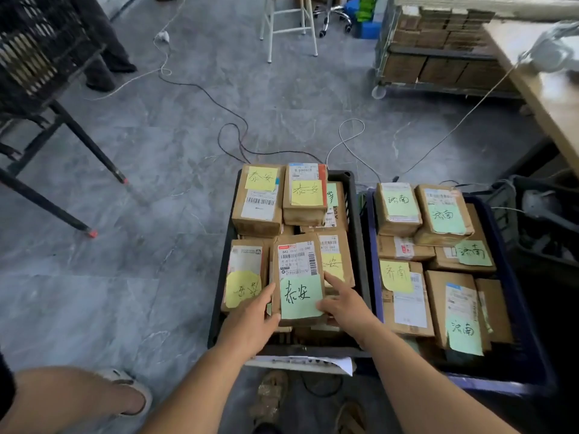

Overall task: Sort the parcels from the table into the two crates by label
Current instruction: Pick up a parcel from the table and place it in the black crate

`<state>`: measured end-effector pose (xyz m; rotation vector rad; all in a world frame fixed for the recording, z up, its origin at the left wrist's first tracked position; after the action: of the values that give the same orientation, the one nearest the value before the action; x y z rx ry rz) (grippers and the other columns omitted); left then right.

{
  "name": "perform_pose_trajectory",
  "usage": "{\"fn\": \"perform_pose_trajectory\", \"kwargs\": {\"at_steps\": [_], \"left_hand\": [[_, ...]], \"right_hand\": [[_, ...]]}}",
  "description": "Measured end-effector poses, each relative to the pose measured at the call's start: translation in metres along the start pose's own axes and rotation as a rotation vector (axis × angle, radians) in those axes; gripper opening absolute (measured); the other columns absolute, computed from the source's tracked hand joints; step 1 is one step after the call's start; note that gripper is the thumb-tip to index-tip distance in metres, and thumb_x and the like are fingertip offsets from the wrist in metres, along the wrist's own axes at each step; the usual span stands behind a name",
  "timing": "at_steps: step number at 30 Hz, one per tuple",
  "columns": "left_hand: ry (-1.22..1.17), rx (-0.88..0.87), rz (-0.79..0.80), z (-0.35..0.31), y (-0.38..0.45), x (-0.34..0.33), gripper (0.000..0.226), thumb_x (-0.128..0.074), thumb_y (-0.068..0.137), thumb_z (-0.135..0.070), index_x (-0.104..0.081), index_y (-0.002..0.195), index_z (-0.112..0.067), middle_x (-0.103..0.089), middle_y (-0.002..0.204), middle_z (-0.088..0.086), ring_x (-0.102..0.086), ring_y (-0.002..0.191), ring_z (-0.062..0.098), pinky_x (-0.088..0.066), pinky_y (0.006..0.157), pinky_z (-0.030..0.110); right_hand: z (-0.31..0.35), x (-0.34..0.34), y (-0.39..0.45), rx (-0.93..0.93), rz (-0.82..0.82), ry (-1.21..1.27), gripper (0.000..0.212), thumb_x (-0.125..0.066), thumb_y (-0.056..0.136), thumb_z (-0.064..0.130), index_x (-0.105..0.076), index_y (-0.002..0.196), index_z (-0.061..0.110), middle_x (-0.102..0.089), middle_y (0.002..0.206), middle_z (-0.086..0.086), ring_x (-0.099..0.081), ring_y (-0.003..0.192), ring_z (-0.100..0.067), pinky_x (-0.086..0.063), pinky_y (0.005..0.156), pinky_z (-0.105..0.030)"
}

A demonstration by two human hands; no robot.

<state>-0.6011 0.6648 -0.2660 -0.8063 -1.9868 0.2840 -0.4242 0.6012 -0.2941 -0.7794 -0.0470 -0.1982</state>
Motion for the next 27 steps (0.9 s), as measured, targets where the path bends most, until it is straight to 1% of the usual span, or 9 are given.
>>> {"fn": "perform_pose_trajectory", "kwargs": {"at_steps": [2,5,7,9,14,20,24,26,27], "left_hand": [[0.068,-0.017,-0.009,0.009,0.017,0.008,0.065,-0.051,0.097,-0.032,-0.015,0.15,-0.04,-0.047,0.142,-0.007,-0.051,0.119,0.012,-0.05,0.092,0.033],[0.173,-0.073,0.006,0.016,0.04,0.016,0.061,-0.048,0.098,-0.03,-0.018,0.15,-0.037,-0.046,0.14,-0.007,-0.048,0.12,0.015,-0.049,0.091,0.031],[0.281,-0.121,0.035,0.018,0.053,0.016,0.057,-0.047,0.099,-0.03,-0.023,0.15,-0.031,-0.042,0.144,-0.007,-0.041,0.126,0.015,-0.044,0.096,0.031],[0.349,-0.132,0.062,0.023,0.063,0.013,0.057,-0.048,0.098,-0.031,-0.024,0.15,-0.027,-0.039,0.144,-0.005,-0.039,0.126,0.015,-0.044,0.097,0.031],[0.409,-0.169,0.09,0.026,0.074,0.006,0.055,-0.048,0.097,-0.03,-0.027,0.148,-0.024,-0.04,0.135,-0.002,-0.043,0.119,0.016,-0.045,0.089,0.029],[0.414,-0.192,0.111,0.025,0.076,0.007,0.057,-0.046,0.097,-0.032,-0.024,0.149,-0.025,-0.039,0.134,-0.001,-0.043,0.119,0.016,-0.044,0.089,0.029],[0.373,-0.197,0.123,0.012,0.073,0.019,0.057,-0.047,0.096,-0.034,-0.026,0.148,-0.027,-0.039,0.137,-0.002,-0.041,0.123,0.016,-0.043,0.093,0.028],[0.347,-0.229,0.106,-0.002,0.069,0.027,0.056,-0.047,0.097,-0.034,-0.027,0.148,-0.025,-0.035,0.143,-0.003,-0.037,0.127,0.015,-0.041,0.096,0.028],[0.34,-0.251,0.098,-0.011,0.067,0.031,0.055,-0.046,0.097,-0.034,-0.027,0.148,-0.024,-0.033,0.146,-0.003,-0.035,0.13,0.016,-0.039,0.099,0.028]], "right_hand": [[0.0,-0.012,0.018,-0.021,-0.017,-0.012,0.069,-0.056,0.095,0.003,-0.029,0.151,0.03,-0.067,0.121,-0.003,-0.069,0.097,-0.015,-0.059,0.081,-0.033],[-0.001,-0.027,0.043,-0.064,-0.041,-0.034,0.067,-0.055,0.096,0.005,-0.027,0.152,0.03,-0.066,0.124,-0.003,-0.067,0.105,-0.018,-0.058,0.085,-0.033],[0.001,-0.031,0.054,-0.097,-0.078,-0.063,0.069,-0.054,0.097,0.006,-0.023,0.154,0.03,-0.064,0.127,-0.004,-0.065,0.106,-0.019,-0.057,0.073,-0.026],[0.003,-0.033,0.062,-0.111,-0.12,-0.113,0.067,-0.051,0.099,0.007,-0.021,0.155,0.031,-0.062,0.129,-0.004,-0.064,0.101,-0.017,-0.049,0.059,-0.018],[0.001,-0.036,0.075,-0.141,-0.179,-0.262,0.061,-0.042,0.102,0.013,-0.019,0.155,0.034,-0.06,0.127,-0.004,-0.06,0.084,-0.011,-0.044,0.053,-0.02],[0.008,-0.033,0.07,-0.162,-0.169,-0.361,0.062,-0.043,0.103,0.018,-0.013,0.156,0.033,-0.062,0.124,-0.003,-0.058,0.076,-0.009,-0.041,0.05,-0.019],[0.018,-0.027,0.054,-0.145,-0.22,-0.482,0.064,-0.046,0.1,0.023,-0.015,0.156,0.027,-0.057,0.12,-0.009,-0.056,0.076,-0.017,-0.038,0.05,-0.023],[0.028,-0.019,0.037,-0.124,-0.266,-0.569,0.06,-0.044,0.101,0.026,-0.021,0.155,0.025,-0.048,0.134,-0.009,-0.059,0.086,-0.021,-0.04,0.055,-0.024],[0.034,-0.013,0.026,-0.113,-0.29,-0.617,0.057,-0.043,0.101,0.027,-0.025,0.154,0.025,-0.041,0.144,-0.009,-0.061,0.094,-0.023,-0.044,0.061,-0.026]]}}
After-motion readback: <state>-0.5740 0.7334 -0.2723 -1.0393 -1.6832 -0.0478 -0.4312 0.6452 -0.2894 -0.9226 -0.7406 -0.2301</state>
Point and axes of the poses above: each hand's wrist, its own y-axis towards the middle knuckle, its own x-axis out of the back of the hand, z = x × y, the point moved 6 cm from there along y, towards the middle knuckle
